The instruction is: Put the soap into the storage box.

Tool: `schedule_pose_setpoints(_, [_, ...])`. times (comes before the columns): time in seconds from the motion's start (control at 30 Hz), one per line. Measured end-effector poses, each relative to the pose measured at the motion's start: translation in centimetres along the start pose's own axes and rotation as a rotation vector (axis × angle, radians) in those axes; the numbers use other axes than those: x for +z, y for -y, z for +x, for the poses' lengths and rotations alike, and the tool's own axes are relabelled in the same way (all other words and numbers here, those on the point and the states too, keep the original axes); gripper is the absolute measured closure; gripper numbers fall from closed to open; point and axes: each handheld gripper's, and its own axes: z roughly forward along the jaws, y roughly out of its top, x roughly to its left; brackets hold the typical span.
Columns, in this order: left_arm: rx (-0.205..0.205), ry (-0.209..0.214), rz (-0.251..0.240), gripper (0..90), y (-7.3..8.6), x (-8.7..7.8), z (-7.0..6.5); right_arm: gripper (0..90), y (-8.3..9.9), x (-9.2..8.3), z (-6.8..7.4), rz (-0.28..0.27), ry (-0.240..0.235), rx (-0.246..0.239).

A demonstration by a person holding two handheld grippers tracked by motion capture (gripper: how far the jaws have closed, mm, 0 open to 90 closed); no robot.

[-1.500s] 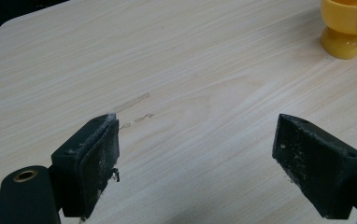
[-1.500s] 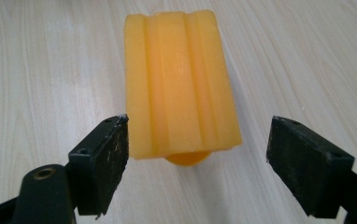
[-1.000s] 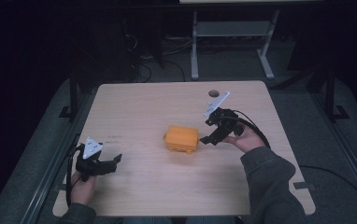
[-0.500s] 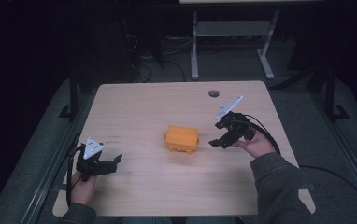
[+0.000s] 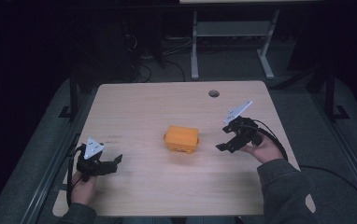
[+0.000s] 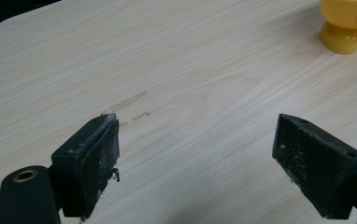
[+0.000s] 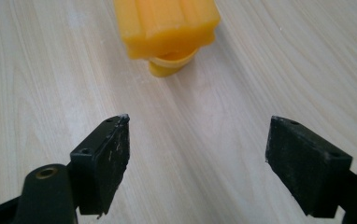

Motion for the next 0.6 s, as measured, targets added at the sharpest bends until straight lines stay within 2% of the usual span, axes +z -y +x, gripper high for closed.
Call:
schedule_pose_setpoints(0.2, [0.004,0.001,0.002,14.1,0.0,0.0,0.0,21.1,1.4,-0.1,0.0,0.003,0.002,0.014])
schedule_pose_setpoints(0.3, [0.005,0.001,0.002,14.1,0.0,0.1,0.0,21.2,2.4,-0.1,0.1,0.0,0.004,0.038])
schedule_pose_setpoints(0.6, [0.006,0.001,0.002,14.1,0.0,0.1,-0.1,21.2,4.0,-0.3,0.2,-0.001,0.006,0.07])
